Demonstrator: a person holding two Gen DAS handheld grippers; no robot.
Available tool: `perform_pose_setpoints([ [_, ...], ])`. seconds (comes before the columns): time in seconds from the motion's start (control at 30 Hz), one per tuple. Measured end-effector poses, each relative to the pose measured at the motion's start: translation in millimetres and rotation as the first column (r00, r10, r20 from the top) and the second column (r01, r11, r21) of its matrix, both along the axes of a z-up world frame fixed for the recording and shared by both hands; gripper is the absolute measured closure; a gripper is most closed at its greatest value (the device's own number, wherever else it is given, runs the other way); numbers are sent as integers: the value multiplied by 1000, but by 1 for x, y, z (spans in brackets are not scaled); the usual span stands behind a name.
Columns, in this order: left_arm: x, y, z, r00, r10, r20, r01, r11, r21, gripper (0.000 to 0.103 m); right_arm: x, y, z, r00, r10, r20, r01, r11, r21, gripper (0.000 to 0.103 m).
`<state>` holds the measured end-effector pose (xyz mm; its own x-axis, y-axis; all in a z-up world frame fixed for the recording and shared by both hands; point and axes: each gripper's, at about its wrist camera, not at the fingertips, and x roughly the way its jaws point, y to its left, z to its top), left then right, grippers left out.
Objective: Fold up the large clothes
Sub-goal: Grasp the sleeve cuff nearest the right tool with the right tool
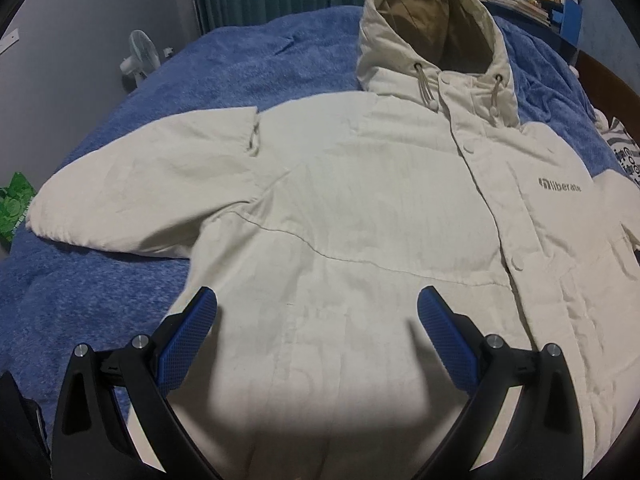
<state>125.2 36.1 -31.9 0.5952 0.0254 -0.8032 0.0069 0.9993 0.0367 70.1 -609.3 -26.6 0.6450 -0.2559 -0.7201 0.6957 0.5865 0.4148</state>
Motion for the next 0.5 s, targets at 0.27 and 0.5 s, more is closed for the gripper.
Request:
perform_pose_setpoints([
  [0.27, 2, -12, -12, 998, -56, -16, 56, 998, 16, 7, -2, 27, 58, 992, 25, 125, -5, 988, -155, 87],
  [0.5, 0, -16, -11, 997, -77, -3, 77, 997, 28, 7, -3, 106, 134, 954, 206, 217, -132, 941, -310, 91],
])
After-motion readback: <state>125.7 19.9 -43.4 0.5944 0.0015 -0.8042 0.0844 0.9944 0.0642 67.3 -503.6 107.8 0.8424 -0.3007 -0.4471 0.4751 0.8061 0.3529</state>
